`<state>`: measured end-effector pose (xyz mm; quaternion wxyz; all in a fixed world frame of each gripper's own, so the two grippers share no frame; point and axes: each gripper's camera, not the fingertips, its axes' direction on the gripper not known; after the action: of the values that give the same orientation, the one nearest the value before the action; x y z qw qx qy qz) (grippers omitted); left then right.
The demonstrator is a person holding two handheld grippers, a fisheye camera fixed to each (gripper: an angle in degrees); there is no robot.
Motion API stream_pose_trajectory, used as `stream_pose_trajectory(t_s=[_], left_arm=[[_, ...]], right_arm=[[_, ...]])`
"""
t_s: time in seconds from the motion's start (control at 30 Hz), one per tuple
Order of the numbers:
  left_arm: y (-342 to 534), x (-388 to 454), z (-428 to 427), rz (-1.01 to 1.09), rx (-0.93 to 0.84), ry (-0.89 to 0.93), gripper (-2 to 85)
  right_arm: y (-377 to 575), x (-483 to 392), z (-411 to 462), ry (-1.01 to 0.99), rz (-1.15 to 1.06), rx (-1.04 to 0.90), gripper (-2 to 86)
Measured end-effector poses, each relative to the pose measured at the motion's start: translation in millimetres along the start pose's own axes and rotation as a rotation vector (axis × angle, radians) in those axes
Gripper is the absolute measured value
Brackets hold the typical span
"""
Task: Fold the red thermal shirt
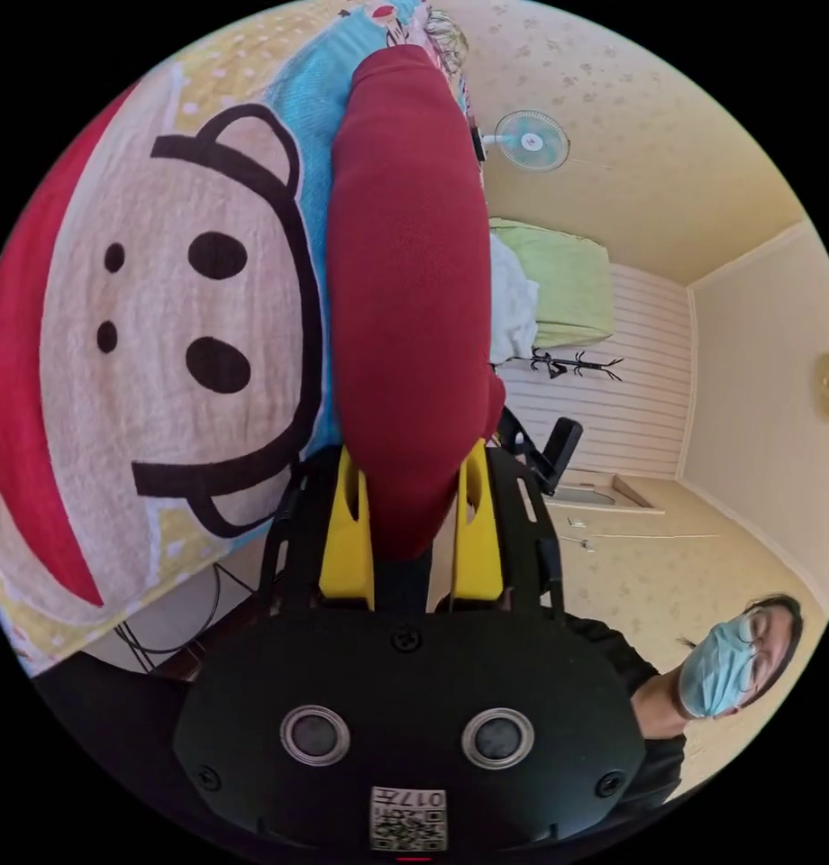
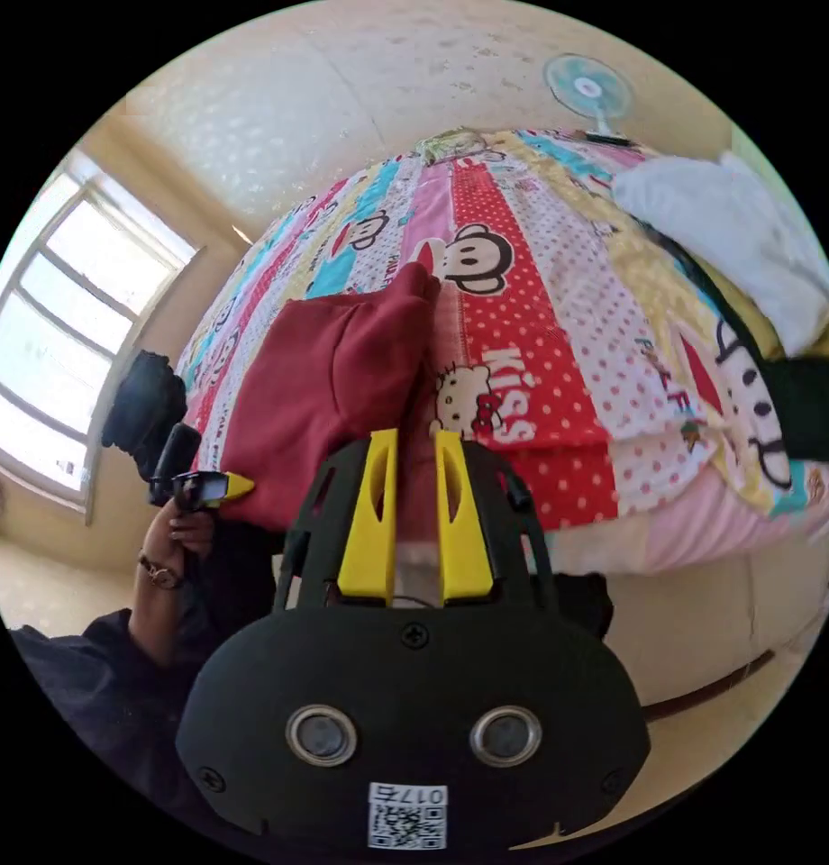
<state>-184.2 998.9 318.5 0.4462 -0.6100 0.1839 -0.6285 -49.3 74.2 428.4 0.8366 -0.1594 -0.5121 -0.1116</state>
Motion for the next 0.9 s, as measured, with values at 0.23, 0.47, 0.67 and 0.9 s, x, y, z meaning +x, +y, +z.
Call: stream_pose_trajectory(t_s=[0.23, 0.47, 0.67, 0.9], left_arm=[[7, -4, -3, 0.063, -0.050, 0.095, 11.2], [20, -14, 1, 0.081, -0.061, 0.032, 11.2], [43, -32, -6, 0.102, -0.057, -0.005, 10.8], [98, 8, -34, 0.320, -0.081, 0.058, 9.6]], right_arm=[[84, 102, 17, -0.860, 0.338, -0.001, 24.9], [45, 82, 85, -0.980, 0.418, -0.057, 29.7], [28, 45, 67, -0.738, 0.249, -0.119, 12.0], [52, -112, -36, -0.218, -0.241, -0.003, 7.4]])
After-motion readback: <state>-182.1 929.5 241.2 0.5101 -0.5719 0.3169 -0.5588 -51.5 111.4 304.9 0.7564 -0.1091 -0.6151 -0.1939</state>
